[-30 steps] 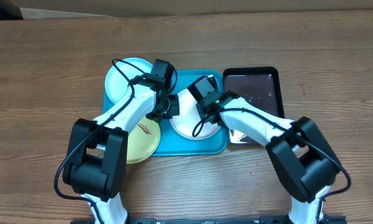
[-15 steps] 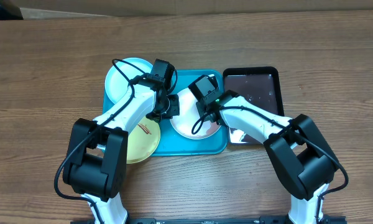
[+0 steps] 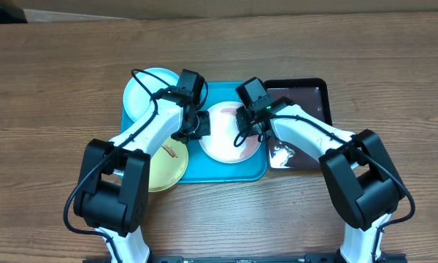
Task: Clean dirty plates on tray and stack at the side
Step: 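Scrub the white plate with the held sponge using the right gripper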
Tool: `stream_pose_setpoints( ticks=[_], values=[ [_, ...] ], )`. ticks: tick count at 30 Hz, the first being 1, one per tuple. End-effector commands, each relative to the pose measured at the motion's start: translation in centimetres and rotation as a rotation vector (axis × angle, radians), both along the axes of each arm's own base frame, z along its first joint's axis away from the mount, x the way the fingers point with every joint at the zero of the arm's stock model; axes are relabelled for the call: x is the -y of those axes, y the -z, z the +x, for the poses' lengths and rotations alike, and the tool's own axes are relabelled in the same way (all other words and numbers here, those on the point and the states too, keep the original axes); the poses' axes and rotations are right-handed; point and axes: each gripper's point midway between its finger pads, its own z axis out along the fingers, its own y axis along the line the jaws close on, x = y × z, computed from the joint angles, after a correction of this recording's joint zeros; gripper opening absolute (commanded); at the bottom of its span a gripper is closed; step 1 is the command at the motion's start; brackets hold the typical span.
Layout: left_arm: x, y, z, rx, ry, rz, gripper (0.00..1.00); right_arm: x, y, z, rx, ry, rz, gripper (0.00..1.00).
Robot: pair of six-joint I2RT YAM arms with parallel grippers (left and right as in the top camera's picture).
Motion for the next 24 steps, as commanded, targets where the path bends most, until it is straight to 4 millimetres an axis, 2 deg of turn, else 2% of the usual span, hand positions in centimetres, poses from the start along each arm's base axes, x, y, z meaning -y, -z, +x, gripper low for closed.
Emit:
stream_pose_setpoints(
  ticks=[1, 6, 10, 15, 19, 22, 24],
  values=[
    [0.3, 0.0, 0.4, 0.002, 0.002, -0.01, 0.04, -0.8, 3.6, -2.6, -0.133, -0.042, 0.031, 0.04],
    [0.3, 0.0, 0.5, 0.004, 0.002, -0.01, 0.04, -3.6, 3.0, -4.2, -0.219, -0.08, 0.193, 0.04],
    [0.3, 0.0, 0.5, 0.007, 0.002, -0.011, 0.04, -4.8, 2.8, -5.1, -0.249, -0.079, 0.227, 0.04],
    [0.3, 0.0, 0.5, 0.006, 0.002, -0.01, 0.04, -7.6, 1.6, -6.4, -0.283, -0.174, 0.341, 0.04],
    [0.2, 0.0, 0.5, 0.003, 0.002, -0.01, 0.04, -8.5, -2.1, -4.0, -0.254, -0.194, 0.464, 0.04],
    [0.2, 0.1, 0.3, -0.002, 0.001, -0.007, 0.04, -7.8, -7.4, -1.3, -0.189, -0.21, 0.57, 0.04],
    [0.2, 0.1, 0.3, -0.004, 0.001, -0.007, 0.04, -6.3, -10.5, 0.5, -0.134, -0.184, 0.584, 0.04]
  ],
)
